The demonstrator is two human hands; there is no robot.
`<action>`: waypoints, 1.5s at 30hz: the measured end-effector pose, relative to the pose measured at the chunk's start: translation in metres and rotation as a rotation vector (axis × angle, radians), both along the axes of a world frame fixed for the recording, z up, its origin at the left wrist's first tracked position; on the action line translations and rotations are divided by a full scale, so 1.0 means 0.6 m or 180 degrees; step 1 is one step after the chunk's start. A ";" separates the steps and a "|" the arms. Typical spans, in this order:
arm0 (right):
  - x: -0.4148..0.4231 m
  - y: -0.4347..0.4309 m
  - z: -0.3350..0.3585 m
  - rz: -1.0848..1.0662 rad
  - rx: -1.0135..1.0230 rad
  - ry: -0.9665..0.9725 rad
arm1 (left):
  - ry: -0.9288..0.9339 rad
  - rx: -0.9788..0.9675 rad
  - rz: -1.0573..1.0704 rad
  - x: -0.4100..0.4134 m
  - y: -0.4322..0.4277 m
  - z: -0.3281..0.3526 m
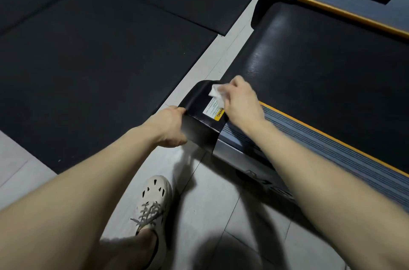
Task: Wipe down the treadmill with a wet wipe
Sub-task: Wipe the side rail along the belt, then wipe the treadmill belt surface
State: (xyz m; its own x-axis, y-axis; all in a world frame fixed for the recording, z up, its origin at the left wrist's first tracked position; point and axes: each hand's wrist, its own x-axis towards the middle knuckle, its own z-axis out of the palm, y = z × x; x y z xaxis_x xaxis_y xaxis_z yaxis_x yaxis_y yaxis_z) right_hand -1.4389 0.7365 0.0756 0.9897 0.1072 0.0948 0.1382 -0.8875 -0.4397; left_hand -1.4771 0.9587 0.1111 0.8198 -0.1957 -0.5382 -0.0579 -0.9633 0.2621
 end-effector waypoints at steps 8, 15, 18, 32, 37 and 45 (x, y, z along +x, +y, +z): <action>-0.139 -0.128 0.002 0.0658 -0.0100 -0.0159 | -0.0316 0.0276 -0.0169 0.004 -0.016 -0.003; -0.149 -0.108 0.009 -0.0465 0.0078 0.0119 | -0.0730 0.0212 -0.0578 0.006 -0.080 0.038; -0.250 -0.128 0.017 0.0048 0.0245 0.0139 | -0.0736 0.0180 -0.0738 0.011 -0.132 0.043; -0.157 -0.220 0.023 -0.0885 0.0480 -0.0244 | -0.0671 0.0560 -0.1127 0.030 -0.211 0.050; -0.044 -0.202 -0.021 -0.0644 0.0566 -0.0289 | -0.1010 0.0224 -0.0642 0.095 -0.208 0.029; -0.019 -0.195 -0.013 -0.0951 0.0719 0.0601 | -0.0650 0.0226 0.0491 0.117 -0.195 0.003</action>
